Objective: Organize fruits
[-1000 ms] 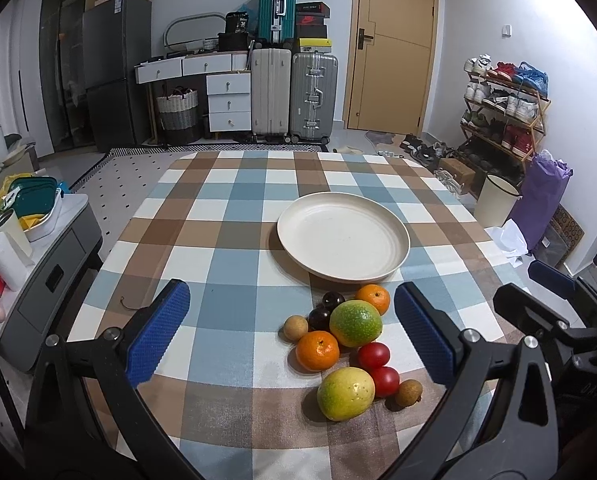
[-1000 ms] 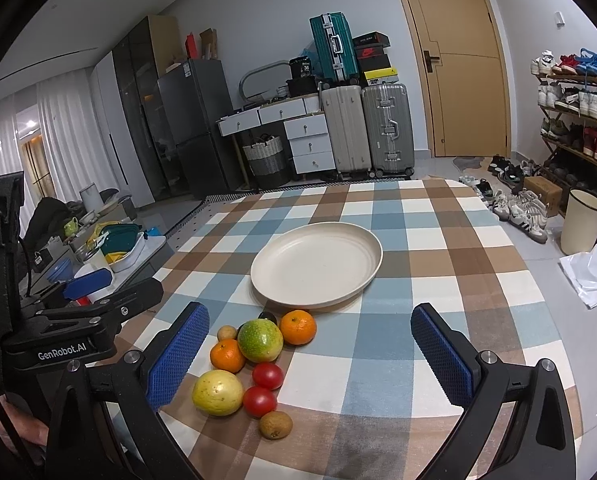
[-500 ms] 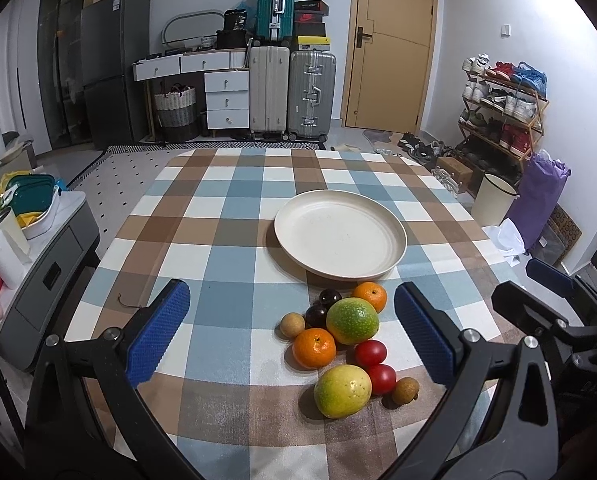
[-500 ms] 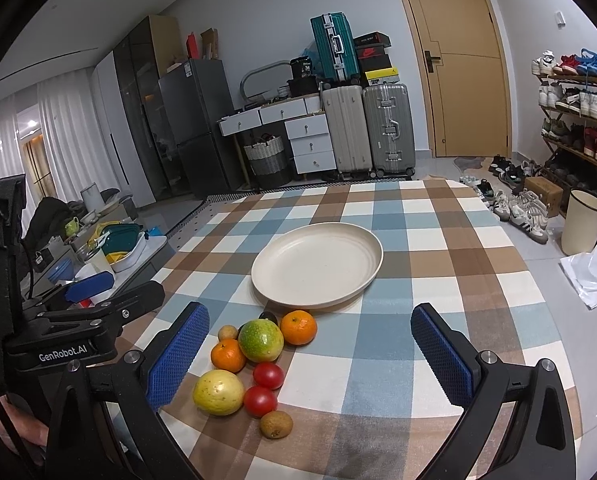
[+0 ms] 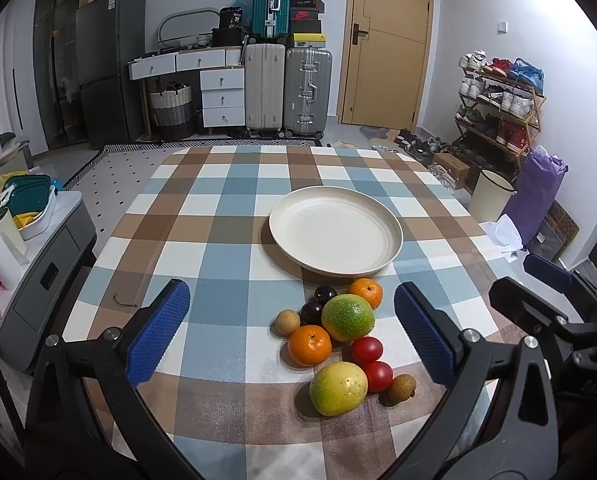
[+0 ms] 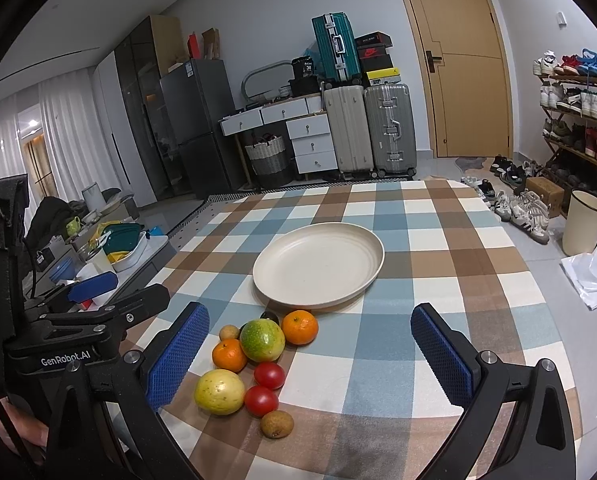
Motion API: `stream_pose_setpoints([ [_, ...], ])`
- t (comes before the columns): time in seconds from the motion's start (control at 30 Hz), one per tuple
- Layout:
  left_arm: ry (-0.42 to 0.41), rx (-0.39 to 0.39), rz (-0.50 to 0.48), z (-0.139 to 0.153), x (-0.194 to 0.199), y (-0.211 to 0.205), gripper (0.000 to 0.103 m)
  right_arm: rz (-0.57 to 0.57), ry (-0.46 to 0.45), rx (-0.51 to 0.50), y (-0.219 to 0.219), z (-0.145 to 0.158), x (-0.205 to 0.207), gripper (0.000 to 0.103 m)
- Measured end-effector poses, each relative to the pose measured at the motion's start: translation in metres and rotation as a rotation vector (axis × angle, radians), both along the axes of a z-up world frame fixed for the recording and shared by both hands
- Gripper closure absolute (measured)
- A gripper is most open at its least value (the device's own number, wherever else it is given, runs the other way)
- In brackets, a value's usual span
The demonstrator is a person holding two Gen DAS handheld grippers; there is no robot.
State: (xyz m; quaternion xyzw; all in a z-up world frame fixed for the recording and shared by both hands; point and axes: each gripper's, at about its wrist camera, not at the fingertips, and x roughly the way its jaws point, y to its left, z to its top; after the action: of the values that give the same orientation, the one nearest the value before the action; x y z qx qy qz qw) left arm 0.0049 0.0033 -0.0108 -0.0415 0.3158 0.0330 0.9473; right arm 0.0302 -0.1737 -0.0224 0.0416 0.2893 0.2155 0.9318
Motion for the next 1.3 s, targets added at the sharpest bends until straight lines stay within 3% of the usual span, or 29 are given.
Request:
stream_pose_setpoints([
  [0.6,0.037,-0.015,-0.015,-0.013,0.004,0.000,0.001,0.000,0.001,0.000,-0.001,0.000,0.001,0.000],
  [1.3,0.192,-0.068,-0.046,-0.078,0.014,0.011,0.001,-0.007,0.014,0.010,-0.007,-0.004,0.000,0.000],
])
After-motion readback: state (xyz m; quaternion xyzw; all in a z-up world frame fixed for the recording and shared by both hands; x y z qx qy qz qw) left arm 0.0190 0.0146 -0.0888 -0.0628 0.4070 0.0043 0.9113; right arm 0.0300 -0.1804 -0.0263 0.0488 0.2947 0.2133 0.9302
